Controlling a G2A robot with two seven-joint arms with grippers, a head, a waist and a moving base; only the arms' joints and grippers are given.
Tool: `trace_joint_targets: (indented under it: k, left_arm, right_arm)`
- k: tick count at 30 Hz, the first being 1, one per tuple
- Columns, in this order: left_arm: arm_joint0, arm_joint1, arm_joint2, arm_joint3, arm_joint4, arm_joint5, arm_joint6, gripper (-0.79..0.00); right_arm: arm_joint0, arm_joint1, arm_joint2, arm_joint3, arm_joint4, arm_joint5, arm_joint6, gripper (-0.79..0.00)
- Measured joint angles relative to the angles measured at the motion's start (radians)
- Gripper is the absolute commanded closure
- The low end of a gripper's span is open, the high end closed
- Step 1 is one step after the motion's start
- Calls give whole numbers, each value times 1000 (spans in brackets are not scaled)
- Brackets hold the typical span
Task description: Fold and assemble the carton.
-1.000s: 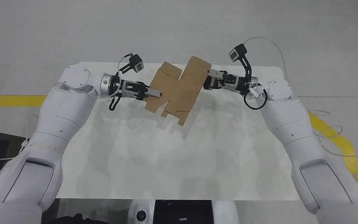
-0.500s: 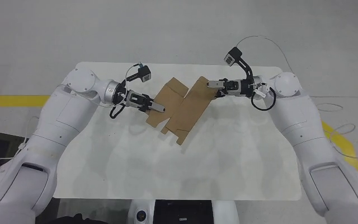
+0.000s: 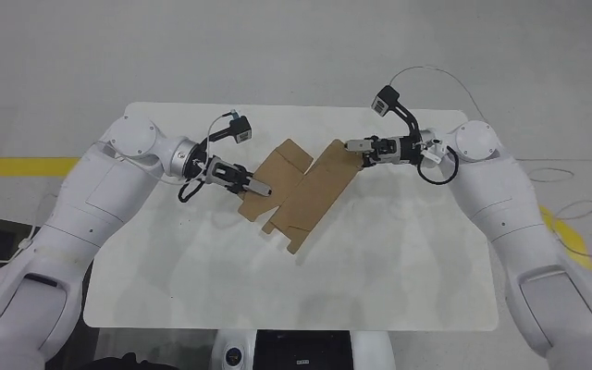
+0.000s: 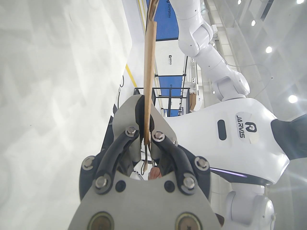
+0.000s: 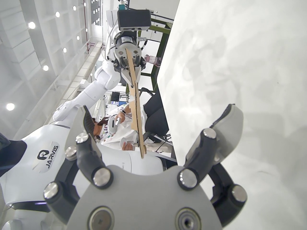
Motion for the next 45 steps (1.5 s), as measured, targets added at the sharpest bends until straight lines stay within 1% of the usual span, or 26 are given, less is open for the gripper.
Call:
trace_joint_targets:
  k: [7, 13, 25, 39, 40, 42, 43, 44, 45]
  left_arm:
    - [-4, 17, 21, -29, -21, 0, 0, 0]
    - [-9, 22, 41, -31, -27, 0, 0, 0]
    - [-21, 20, 62, -16, -33, 0, 0, 0]
    - [-29, 12, 74, 6, -21, 0, 0, 0]
    - [-29, 11, 75, 9, -20, 0, 0, 0]
    - [-31, 10, 77, 14, -18, 0, 0, 0]
    - [-32, 9, 78, 18, -17, 0, 0, 0]
    - [-32, 8, 79, 21, -16, 0, 0, 0]
    - [-33, 7, 80, 23, -16, 0, 0, 0]
  right_arm:
    - [7, -3, -40, -1, 52, 20, 20, -785]
    - [6, 0, -52, -13, 71, 31, 31, -785]
    - [-5, 2, -70, -55, 102, 64, 64, -785]
    - [5, -2, -85, -67, 96, 80, 80, -785]
    - [6, -3, -86, -67, 97, 81, 81, -720]
    - [7, -3, -87, -66, 97, 83, 83, -520]
    - [8, -3, -88, -66, 97, 84, 84, -446]
    - [8, -3, -89, -66, 96, 85, 85, -385]
    - [9, -3, -90, -66, 95, 86, 86, -372]
